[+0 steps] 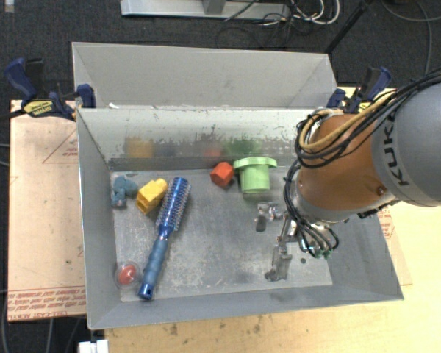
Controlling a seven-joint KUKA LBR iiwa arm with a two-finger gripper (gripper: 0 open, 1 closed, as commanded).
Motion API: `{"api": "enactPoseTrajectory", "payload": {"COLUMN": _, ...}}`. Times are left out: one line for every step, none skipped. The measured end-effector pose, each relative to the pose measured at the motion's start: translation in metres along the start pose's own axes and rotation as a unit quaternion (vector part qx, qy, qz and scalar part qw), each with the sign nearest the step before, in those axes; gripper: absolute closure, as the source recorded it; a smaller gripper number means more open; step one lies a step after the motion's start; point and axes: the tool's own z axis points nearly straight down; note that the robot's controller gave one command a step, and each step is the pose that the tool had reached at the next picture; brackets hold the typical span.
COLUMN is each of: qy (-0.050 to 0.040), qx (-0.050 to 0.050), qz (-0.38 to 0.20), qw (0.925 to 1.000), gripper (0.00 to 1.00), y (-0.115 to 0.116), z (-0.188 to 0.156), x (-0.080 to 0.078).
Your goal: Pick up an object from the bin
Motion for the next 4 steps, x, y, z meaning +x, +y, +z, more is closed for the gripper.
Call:
{"api": "enactPoseTrajectory", "payload": {"qy": -0.006, "qx": 0.0, "qz": -0.005, "qw": 1.0, "gripper": 0.0, "y": -0.006, "z": 0.053, "x": -0.081}}
{"api": "enactPoseTrajectory", "payload": {"qy": -0.0042, "qx": 0.0, "qz": -0.023, "qw": 0.9997, "gripper": 0.0, "y": -0.115, "z": 0.03, "x": -0.124}}
{"api": "enactPoseTrajectory", "payload": {"qy": -0.0037, "qx": -0.004, "qz": -0.011, "qw": 0.9999, "gripper": 0.0, "y": -0.12, "z": 0.037, "x": -0.143}}
{"api": "enactPoseTrajectory", "payload": {"qy": -0.0048, "qx": -0.002, "qz": -0.009, "qw": 0.9999, "gripper": 1.0, "y": -0.124, "z": 0.037, "x": -0.144}}
